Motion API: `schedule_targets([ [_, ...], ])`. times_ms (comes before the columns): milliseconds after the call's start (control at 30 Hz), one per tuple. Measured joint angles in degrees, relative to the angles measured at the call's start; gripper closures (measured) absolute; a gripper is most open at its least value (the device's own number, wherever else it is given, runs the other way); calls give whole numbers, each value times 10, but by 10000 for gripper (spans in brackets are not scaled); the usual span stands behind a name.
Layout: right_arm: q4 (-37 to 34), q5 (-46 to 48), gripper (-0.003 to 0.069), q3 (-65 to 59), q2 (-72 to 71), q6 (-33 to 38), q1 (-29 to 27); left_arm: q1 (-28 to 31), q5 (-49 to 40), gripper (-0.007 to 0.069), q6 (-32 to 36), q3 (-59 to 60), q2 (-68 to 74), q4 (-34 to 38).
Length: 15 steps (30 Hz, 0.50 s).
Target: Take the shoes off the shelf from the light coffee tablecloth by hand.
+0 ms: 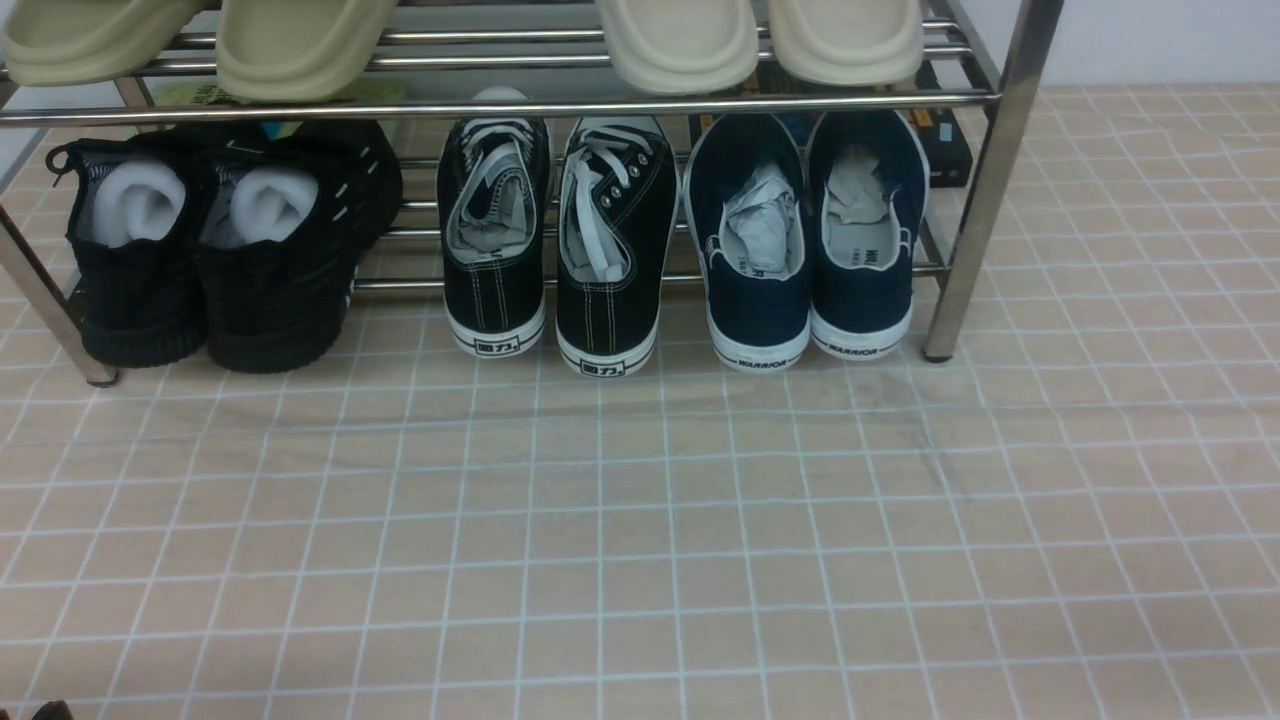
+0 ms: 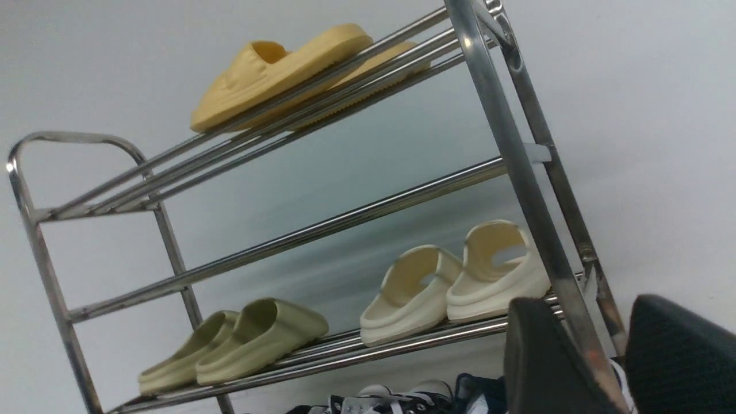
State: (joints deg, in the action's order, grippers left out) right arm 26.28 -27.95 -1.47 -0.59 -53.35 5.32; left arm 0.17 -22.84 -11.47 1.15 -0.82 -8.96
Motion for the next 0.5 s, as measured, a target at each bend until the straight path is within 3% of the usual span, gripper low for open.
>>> schedule_targets([
  [233, -8, -2, 419, 0, 0, -49, 0, 0, 0, 385, 0, 0, 0, 0],
  [367, -48, 0, 419, 3, 0, -71, 0, 0, 0, 384, 0, 0, 0, 0],
  [500, -37, 42, 420, 59, 11, -62, 0, 0, 0, 384, 0, 0, 0, 0],
])
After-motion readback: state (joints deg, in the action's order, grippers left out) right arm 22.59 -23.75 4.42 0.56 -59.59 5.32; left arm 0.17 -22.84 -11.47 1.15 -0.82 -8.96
